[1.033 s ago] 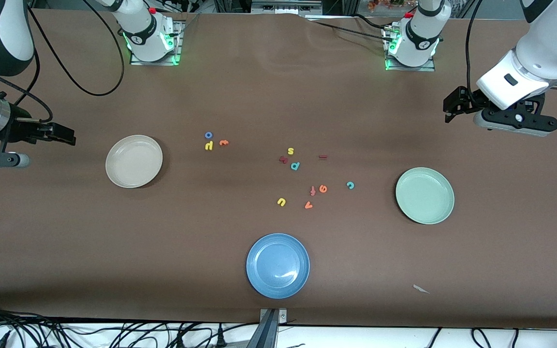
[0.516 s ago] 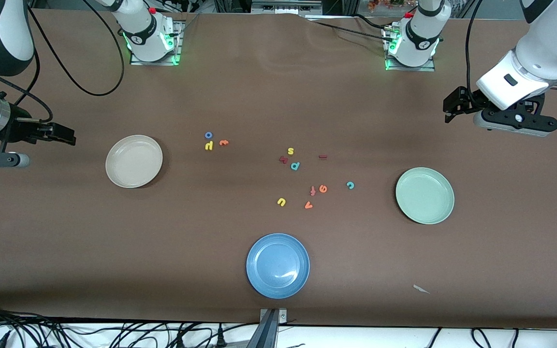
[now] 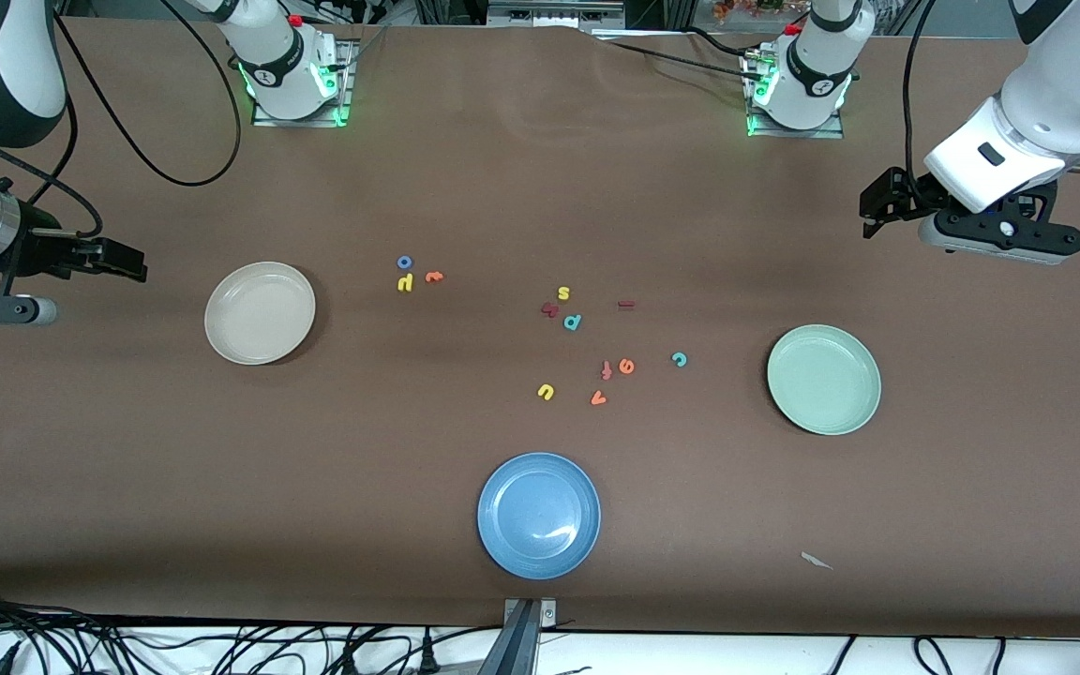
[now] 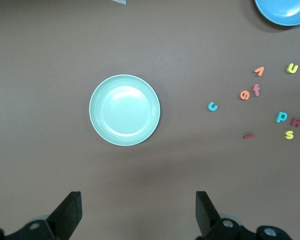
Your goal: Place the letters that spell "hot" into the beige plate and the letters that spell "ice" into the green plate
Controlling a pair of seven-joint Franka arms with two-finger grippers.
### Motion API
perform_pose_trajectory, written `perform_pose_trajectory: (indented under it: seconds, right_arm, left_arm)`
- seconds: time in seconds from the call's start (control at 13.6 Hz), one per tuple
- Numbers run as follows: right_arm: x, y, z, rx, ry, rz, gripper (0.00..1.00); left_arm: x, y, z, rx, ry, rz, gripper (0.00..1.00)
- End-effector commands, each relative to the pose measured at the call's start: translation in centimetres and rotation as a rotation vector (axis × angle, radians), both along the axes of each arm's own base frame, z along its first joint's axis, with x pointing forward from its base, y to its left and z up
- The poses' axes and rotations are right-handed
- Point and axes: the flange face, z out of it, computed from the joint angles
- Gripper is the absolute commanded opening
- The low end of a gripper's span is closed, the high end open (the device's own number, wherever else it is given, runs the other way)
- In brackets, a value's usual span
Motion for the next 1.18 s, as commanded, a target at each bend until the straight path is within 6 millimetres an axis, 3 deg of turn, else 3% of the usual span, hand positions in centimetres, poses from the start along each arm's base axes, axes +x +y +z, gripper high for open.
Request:
perform_pose_trajectory:
  seconds: [0.0, 0.81, 1.11]
  right_arm:
    - [-0.1, 0.2, 0.7, 0.006, 0.003, -0.013, 1.00]
    - [-0.1, 0.2, 0.7, 0.007, 0.003, -0.013, 1.00]
    - [-0.1, 0.2, 0.7, 0.007, 0.003, -0.013, 1.00]
  left_arm:
    - [0.1, -0.2, 0.5, -0.014, 0.007, -0.007, 1.00]
    - [0.1, -0.3, 0.6, -0.014, 0.007, -0.007, 1.00]
    - [-0.4, -1.5, 0.6, -0.009, 0.021, -0.026, 1.00]
